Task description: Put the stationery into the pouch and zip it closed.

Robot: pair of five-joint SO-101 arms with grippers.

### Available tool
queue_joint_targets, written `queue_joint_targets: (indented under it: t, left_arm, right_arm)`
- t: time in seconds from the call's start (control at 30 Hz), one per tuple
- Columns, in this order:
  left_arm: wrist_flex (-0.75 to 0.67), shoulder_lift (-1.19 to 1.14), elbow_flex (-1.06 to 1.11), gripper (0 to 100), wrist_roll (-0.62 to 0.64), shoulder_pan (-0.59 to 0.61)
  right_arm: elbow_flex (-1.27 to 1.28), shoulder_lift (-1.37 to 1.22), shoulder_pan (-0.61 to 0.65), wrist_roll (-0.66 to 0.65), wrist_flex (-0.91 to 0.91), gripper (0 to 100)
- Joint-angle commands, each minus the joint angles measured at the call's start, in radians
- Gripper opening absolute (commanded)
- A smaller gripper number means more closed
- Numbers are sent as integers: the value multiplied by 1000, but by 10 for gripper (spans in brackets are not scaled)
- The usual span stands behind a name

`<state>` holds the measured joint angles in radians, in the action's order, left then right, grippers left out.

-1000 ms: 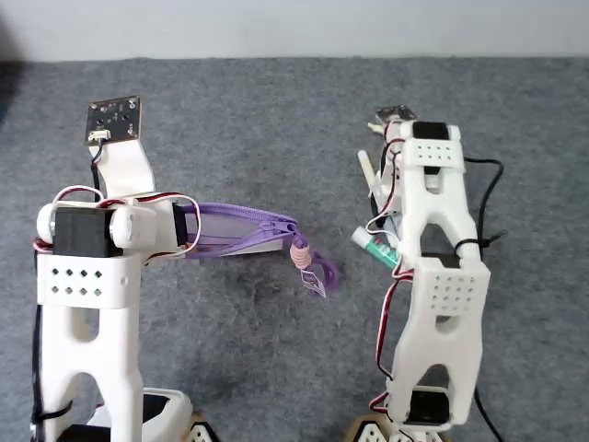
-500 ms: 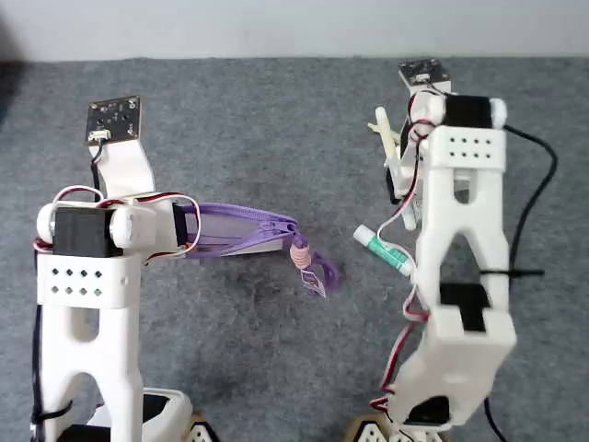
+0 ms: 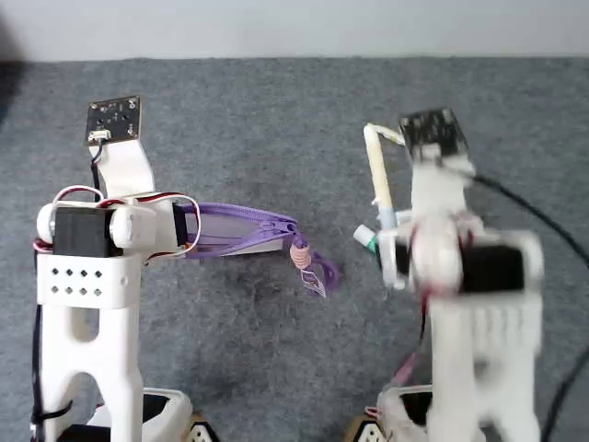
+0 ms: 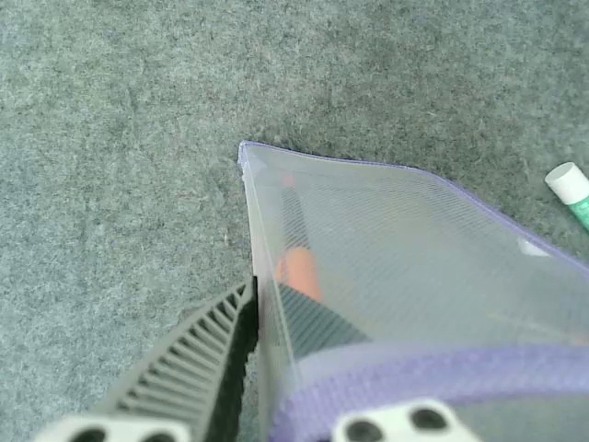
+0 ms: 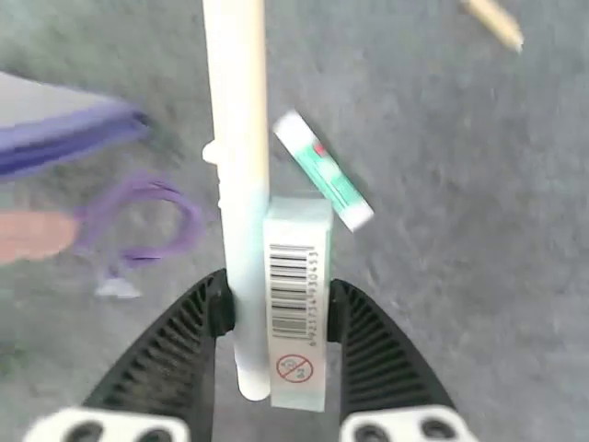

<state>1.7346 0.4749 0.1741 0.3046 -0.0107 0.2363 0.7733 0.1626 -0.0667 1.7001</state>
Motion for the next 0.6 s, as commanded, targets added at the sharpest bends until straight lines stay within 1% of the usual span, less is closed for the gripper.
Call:
queue_joint_targets:
  t: [0.0, 0.13, 0.23, 0.4, 0.5, 0.57]
  left_arm:
    - [11, -9, -27, 12, 12, -8]
    - [11, -12, -27, 12, 12, -8]
    - [11, -9, -27, 12, 12, -8]
    - [11, -12, -28, 12, 12, -8]
    - [9, -12, -28, 12, 12, -8]
    - [9, -12, -28, 12, 12, -8]
  right_arm:
    - [112, 315, 120, 64, -87, 8]
    - [296, 536, 237, 109, -308, 8]
    - [396, 618, 259, 109, -492, 8]
    - [479, 636, 271, 112, -763, 8]
    - [532, 636, 344, 110, -917, 8]
    - [565, 636, 417, 110, -998, 8]
